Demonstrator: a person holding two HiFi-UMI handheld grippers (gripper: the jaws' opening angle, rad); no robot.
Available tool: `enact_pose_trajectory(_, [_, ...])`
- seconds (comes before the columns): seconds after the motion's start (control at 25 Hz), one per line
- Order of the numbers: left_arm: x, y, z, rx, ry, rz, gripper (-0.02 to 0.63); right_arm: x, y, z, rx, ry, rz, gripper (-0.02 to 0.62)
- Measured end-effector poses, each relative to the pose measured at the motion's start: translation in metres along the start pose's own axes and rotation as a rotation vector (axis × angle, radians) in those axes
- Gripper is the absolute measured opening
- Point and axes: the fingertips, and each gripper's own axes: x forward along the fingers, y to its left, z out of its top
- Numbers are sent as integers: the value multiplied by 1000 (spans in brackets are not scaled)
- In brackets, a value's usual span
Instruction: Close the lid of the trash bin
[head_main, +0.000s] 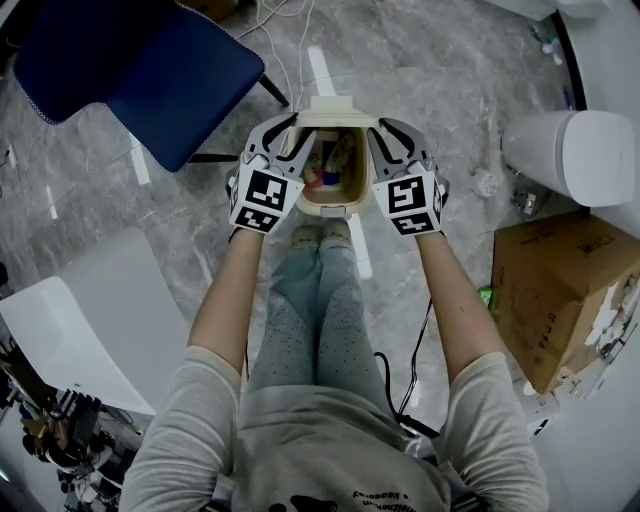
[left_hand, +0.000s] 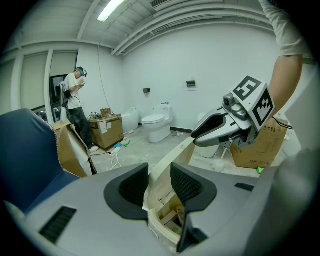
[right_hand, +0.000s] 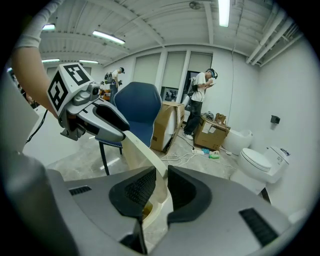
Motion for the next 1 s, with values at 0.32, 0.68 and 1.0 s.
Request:
enact_pose_trajectory(0.32, [-14, -20, -17, 16, 9, -18, 150, -15, 20, -15, -21, 18, -3, 95])
enact_pose_trajectory(0.68, [-25, -41, -38, 11, 23, -41, 150, -26, 41, -35, -40, 43, -2, 95])
enact_pose_trajectory(1.0, [-32, -58, -57, 35, 56, -70, 151, -33, 59, -53, -58, 78, 5, 95])
